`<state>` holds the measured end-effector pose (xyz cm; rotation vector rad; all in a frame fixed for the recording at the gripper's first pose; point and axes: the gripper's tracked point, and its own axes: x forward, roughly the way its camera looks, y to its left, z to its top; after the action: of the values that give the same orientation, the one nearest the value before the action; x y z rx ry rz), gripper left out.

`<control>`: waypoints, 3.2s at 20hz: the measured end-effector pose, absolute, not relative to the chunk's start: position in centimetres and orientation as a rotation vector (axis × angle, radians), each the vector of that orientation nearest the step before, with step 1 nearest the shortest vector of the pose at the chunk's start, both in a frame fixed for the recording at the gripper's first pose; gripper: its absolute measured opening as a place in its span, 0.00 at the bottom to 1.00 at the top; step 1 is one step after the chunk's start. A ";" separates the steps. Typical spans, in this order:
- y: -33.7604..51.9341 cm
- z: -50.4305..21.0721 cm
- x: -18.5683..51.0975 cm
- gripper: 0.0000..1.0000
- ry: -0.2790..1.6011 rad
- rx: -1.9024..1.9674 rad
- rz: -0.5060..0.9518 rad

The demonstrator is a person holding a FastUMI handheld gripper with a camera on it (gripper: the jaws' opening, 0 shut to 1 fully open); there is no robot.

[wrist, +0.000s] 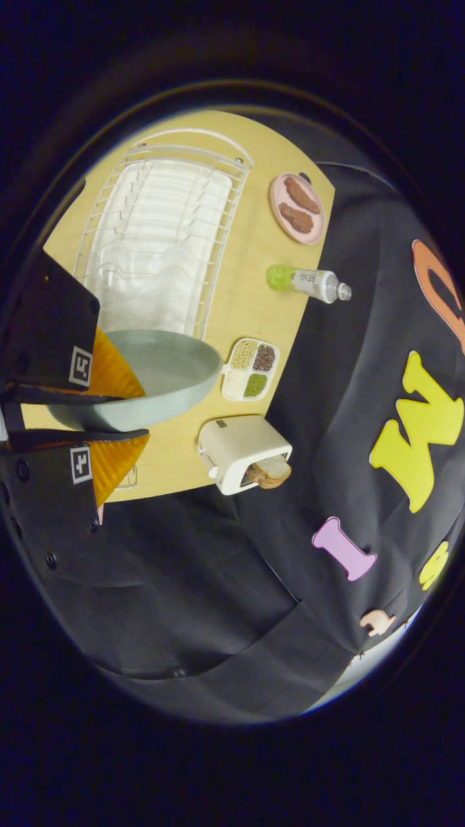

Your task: Take the plate from the dish rack, then take the spoon from the basket and place it into the plate.

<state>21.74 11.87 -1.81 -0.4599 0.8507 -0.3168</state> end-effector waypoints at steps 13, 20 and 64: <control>13.6 -8.2 6.8 0.20 0.711 -0.042 0.129; 12.7 -17.2 2.5 0.20 0.794 0.053 0.267; -11.6 -21.5 9.8 1.00 0.311 0.098 -0.085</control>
<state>9.81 -11.58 -21.51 0.0981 0.3113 -0.0853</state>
